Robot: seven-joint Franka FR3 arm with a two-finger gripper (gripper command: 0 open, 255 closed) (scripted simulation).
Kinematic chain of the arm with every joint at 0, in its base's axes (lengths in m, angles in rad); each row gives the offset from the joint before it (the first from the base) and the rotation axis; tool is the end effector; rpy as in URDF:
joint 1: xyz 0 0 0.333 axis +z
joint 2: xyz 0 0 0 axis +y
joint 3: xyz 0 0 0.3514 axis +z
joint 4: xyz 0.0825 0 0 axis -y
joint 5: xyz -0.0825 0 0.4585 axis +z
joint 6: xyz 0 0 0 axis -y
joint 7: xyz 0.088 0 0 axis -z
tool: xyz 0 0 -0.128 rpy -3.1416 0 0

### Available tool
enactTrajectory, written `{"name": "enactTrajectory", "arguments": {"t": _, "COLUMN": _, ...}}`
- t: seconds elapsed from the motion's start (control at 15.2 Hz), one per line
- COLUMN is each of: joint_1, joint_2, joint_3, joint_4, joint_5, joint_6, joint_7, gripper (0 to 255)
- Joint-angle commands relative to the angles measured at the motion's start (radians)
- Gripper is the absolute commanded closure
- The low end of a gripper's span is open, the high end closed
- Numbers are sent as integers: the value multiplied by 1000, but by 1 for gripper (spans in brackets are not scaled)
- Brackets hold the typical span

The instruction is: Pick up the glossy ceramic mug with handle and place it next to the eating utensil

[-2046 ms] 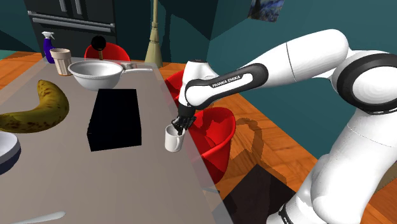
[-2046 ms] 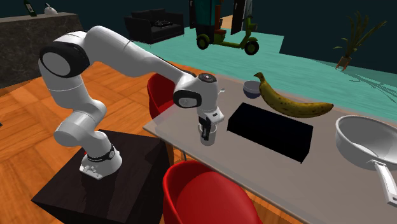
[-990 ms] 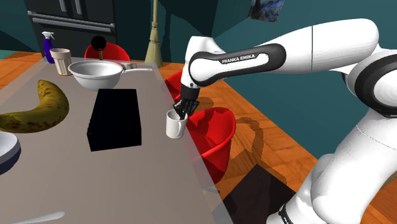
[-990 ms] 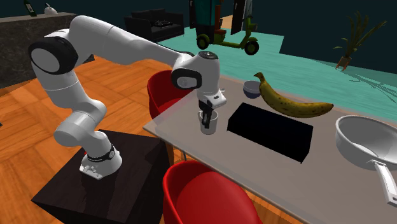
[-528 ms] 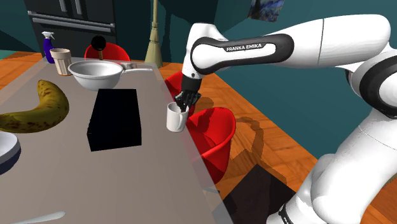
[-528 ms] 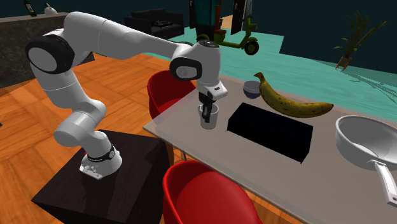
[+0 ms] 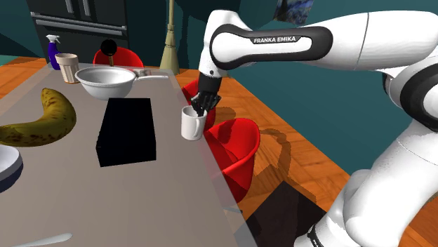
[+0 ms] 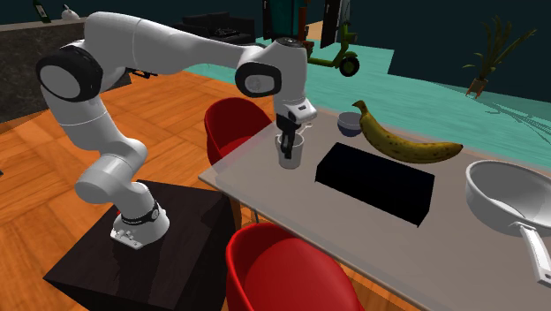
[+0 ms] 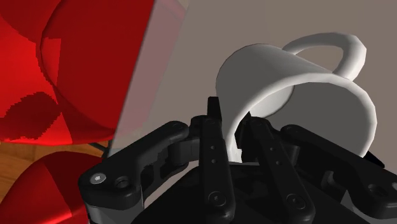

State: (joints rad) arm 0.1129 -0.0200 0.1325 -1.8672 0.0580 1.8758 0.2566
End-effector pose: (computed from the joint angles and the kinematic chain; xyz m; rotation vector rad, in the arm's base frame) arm 0.6104 0.1591 0.5148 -3.0829 0.0429 -0.0222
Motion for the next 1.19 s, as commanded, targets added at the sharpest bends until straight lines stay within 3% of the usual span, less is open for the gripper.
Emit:
{"name": "enactTrajectory", "arguments": {"t": 0.0, "joint_1": 19, "joint_2": 4, "joint_3": 19, "joint_4": 7, "joint_5": -1, "joint_6": -1, "joint_7": 39, "gripper": 255}}
{"name": "enactTrajectory", "arguments": {"t": 0.59, "joint_1": 126, "joint_2": 82, "joint_3": 125, "joint_4": 100, "joint_5": -29, "joint_6": -7, "joint_7": 259, "gripper": 255}}
{"name": "enactTrajectory", "arguments": {"t": 1.12, "joint_1": 240, "joint_2": 221, "joint_3": 200, "joint_4": 272, "joint_5": -89, "joint_6": -42, "joint_7": 457, "gripper": 255}}
